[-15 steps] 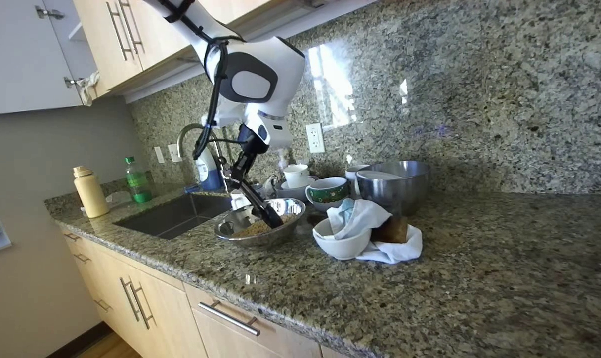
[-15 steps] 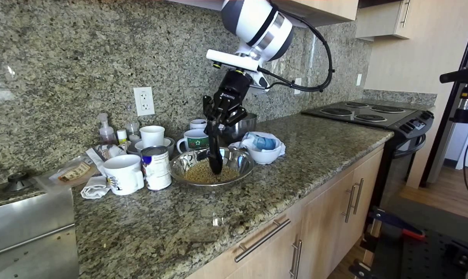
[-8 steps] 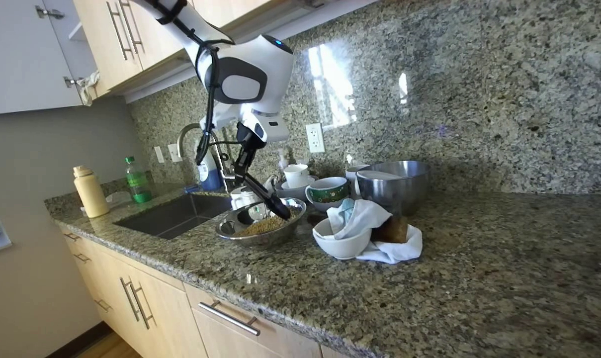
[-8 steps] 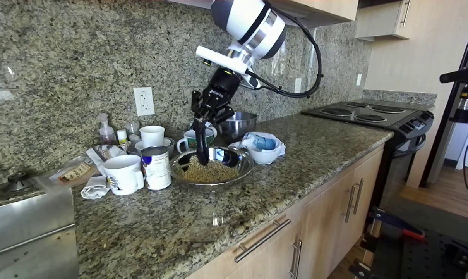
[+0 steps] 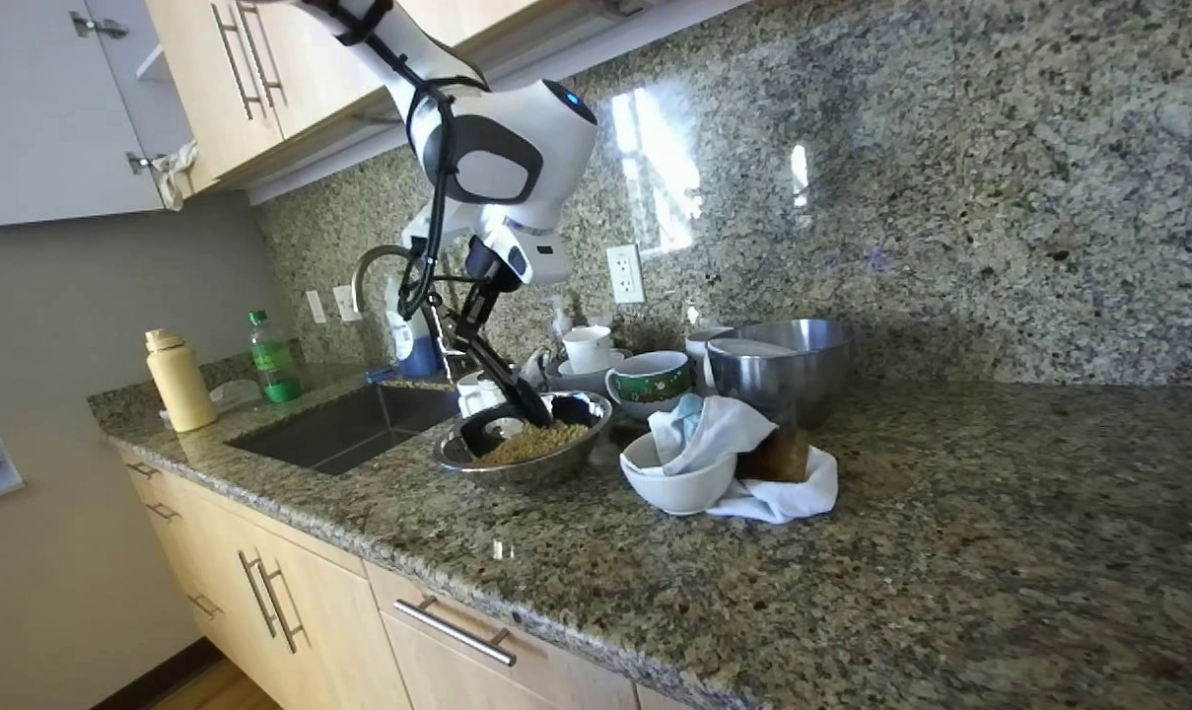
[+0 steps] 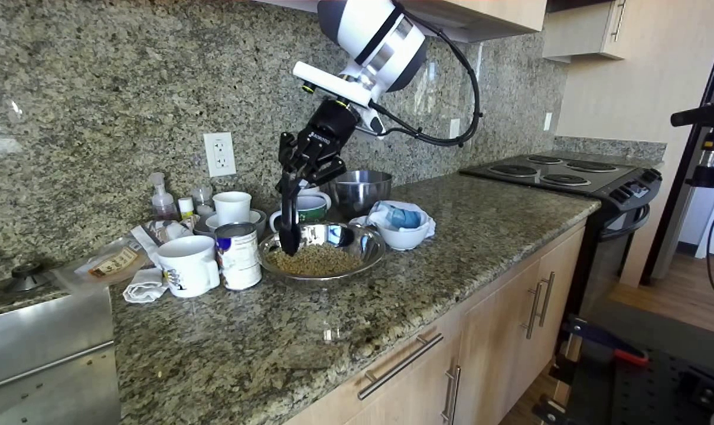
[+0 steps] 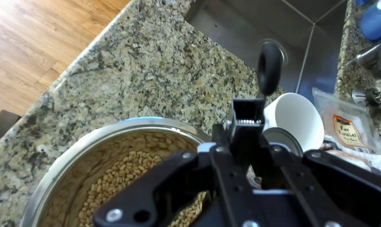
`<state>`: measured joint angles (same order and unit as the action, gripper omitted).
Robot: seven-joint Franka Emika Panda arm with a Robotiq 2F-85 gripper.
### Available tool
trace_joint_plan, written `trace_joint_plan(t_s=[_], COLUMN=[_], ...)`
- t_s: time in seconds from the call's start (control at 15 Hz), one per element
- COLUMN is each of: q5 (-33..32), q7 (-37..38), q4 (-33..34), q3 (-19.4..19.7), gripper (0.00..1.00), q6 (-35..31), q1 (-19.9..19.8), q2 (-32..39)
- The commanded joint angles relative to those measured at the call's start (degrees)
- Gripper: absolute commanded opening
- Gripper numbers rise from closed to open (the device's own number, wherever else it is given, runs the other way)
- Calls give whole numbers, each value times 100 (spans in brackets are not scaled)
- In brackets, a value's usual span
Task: Use the black/silver object to stir the contents of the silver bowl
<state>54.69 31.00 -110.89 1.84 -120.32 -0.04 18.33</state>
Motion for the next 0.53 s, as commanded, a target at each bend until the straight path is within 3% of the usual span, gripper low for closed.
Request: trace_joint_plan(t_s=[0.0, 0.47], q5=[150, -85], q7=[18, 442], q4=[269, 145], q3=[-23, 137], gripper=[5, 5], q6=[749, 1466], q1=[-145, -112], q2=[188, 307])
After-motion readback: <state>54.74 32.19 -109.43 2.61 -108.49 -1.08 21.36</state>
